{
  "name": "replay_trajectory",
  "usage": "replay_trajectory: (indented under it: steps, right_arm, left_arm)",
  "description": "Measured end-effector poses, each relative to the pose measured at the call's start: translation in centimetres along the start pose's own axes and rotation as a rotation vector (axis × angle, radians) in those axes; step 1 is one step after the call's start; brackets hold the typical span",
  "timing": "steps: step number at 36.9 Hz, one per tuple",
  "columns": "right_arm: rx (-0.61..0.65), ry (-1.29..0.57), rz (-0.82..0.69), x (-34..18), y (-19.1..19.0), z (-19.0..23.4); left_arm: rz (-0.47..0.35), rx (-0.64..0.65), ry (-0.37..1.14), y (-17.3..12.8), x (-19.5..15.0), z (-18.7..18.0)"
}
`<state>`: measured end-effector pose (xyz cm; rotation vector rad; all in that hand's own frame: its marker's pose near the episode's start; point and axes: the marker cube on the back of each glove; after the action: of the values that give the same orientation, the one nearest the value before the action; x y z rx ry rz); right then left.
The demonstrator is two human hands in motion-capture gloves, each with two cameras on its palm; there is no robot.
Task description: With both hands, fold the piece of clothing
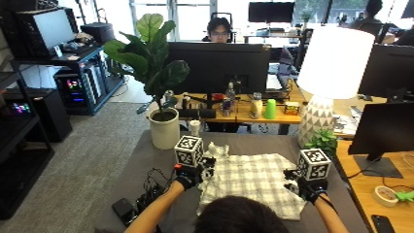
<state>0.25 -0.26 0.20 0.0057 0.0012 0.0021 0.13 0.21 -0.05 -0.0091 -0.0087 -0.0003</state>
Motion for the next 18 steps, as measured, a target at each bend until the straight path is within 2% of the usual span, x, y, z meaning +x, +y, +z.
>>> replay_trajectory:
  steps: [13, 18]
  right_arm:
    - [-0.012, -0.007, 0.004, 0.4, 0.0, -0.1]
    - [-0.036, -0.010, 0.008, 0.7, -0.8, 0.5]
  left_arm:
    - [0.009, -0.036, -0.014, 0.0, -0.2, 1.3]
    - [0.050, -0.125, 0.017, 0.2, 0.7, 4.3]
